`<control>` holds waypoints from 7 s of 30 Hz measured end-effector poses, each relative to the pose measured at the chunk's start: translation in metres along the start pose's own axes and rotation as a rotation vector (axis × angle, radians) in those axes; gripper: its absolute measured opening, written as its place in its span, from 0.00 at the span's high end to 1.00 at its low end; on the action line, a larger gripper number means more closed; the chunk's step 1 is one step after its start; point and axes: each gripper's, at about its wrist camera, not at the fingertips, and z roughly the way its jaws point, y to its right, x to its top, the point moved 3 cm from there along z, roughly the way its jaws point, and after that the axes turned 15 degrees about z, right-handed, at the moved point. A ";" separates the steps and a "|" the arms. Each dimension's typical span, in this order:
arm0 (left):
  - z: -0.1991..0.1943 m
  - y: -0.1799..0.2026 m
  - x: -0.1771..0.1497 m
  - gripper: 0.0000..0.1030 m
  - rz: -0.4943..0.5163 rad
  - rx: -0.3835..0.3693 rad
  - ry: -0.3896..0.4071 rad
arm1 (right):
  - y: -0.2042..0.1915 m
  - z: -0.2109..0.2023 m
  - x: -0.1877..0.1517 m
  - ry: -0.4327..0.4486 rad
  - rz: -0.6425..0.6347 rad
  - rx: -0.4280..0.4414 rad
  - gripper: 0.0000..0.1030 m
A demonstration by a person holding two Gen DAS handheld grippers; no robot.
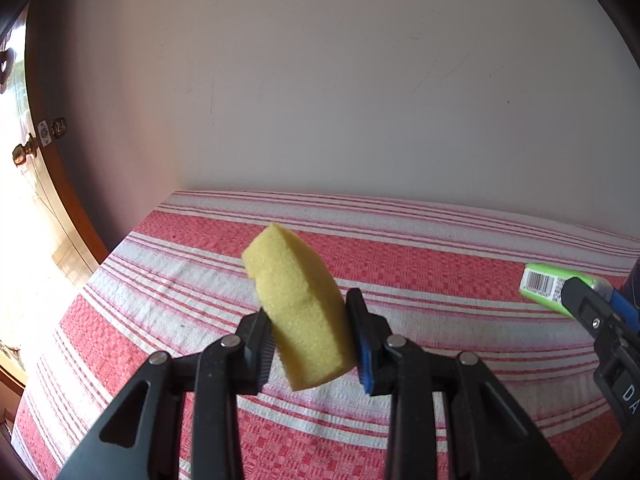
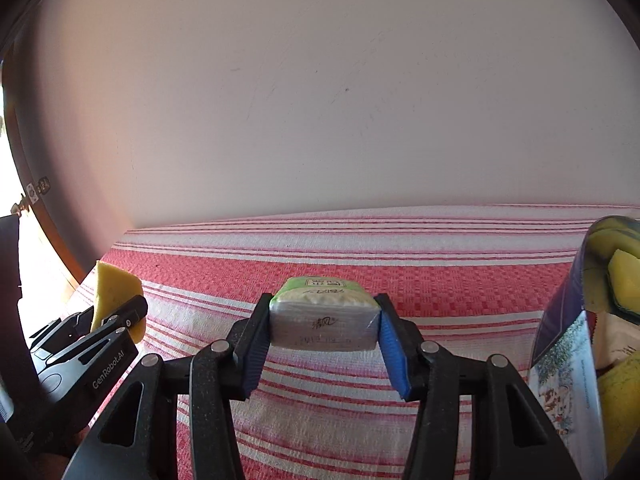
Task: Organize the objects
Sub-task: 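Lift and carry the yellow sponge and tissue pack with both tools over the tin, then open both tools to drop the sponge and tissue pack into the tin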
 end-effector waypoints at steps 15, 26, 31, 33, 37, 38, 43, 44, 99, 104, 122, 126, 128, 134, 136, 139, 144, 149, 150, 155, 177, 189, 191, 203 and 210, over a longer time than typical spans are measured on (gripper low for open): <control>-0.004 0.009 0.003 0.69 0.018 0.029 0.085 | 0.014 -0.076 -0.012 0.172 -0.083 -0.014 0.49; -0.032 0.036 0.002 0.69 0.003 0.044 0.104 | 0.030 -0.094 -0.012 0.167 -0.067 -0.017 0.49; -0.039 0.041 -0.003 0.69 0.002 0.036 0.119 | 0.040 -0.106 -0.012 0.166 -0.069 -0.018 0.49; -0.037 0.038 -0.006 0.69 0.003 0.031 0.126 | 0.042 -0.109 -0.011 0.169 -0.071 -0.019 0.49; -0.040 0.038 -0.012 0.69 0.002 0.027 0.136 | 0.051 -0.121 -0.010 0.184 -0.073 -0.019 0.49; -0.037 0.033 -0.014 0.69 0.000 0.027 0.140 | 0.053 -0.125 -0.009 0.188 -0.073 -0.017 0.49; -0.054 0.045 -0.020 0.69 -0.015 0.015 0.146 | 0.064 -0.141 -0.007 0.204 -0.078 -0.013 0.49; -0.059 0.050 -0.021 0.69 -0.018 0.010 0.145 | 0.060 -0.139 -0.008 0.206 -0.078 -0.012 0.49; -0.153 0.199 0.014 0.69 0.102 -0.185 0.300 | 0.165 -0.221 0.009 0.419 -0.060 -0.125 0.49; -0.157 0.214 0.019 0.69 0.121 -0.199 0.308 | 0.172 -0.231 0.011 0.431 -0.042 -0.150 0.49; -0.167 0.263 0.041 0.69 0.157 -0.262 0.334 | 0.205 -0.234 0.024 0.447 -0.031 -0.212 0.49; -0.165 0.272 0.045 0.69 0.159 -0.275 0.329 | 0.215 -0.229 0.030 0.449 -0.036 -0.231 0.49; -0.160 0.277 0.048 0.69 0.157 -0.279 0.322 | 0.215 -0.231 0.031 0.450 -0.034 -0.243 0.49; -0.152 0.285 0.052 0.69 0.152 -0.292 0.295 | 0.228 -0.223 0.044 0.449 -0.031 -0.258 0.49; -0.150 0.287 0.054 0.69 0.149 -0.293 0.290 | 0.227 -0.222 0.047 0.448 -0.037 -0.259 0.49; -0.149 0.288 0.058 0.69 0.148 -0.292 0.287 | 0.227 -0.218 0.054 0.446 -0.053 -0.268 0.49; -0.145 0.299 0.068 0.69 0.154 -0.286 0.283 | 0.227 -0.211 0.064 0.429 -0.054 -0.273 0.49; -0.138 0.302 0.077 0.69 0.151 -0.281 0.255 | 0.226 -0.199 0.071 0.394 -0.074 -0.289 0.49; -0.136 0.302 0.079 0.69 0.151 -0.280 0.249 | 0.225 -0.197 0.073 0.385 -0.079 -0.290 0.49; -0.127 0.303 0.085 0.69 0.139 -0.283 0.218 | 0.225 -0.189 0.082 0.351 -0.092 -0.298 0.49; -0.083 0.323 0.123 0.69 0.154 -0.304 0.080 | 0.227 -0.141 0.103 0.112 -0.078 -0.307 0.49; -0.061 0.352 0.115 0.69 0.175 -0.312 -0.005 | 0.235 -0.117 0.107 0.005 -0.099 -0.339 0.49; -0.059 0.355 0.114 0.69 0.184 -0.298 -0.003 | 0.233 -0.115 0.106 0.007 -0.102 -0.336 0.49; -0.049 0.378 0.110 0.69 0.204 -0.282 -0.014 | 0.229 -0.117 0.105 0.017 -0.117 -0.329 0.49; -0.051 0.359 0.104 0.53 0.203 -0.296 -0.028 | 0.229 -0.117 0.103 0.019 -0.127 -0.327 0.49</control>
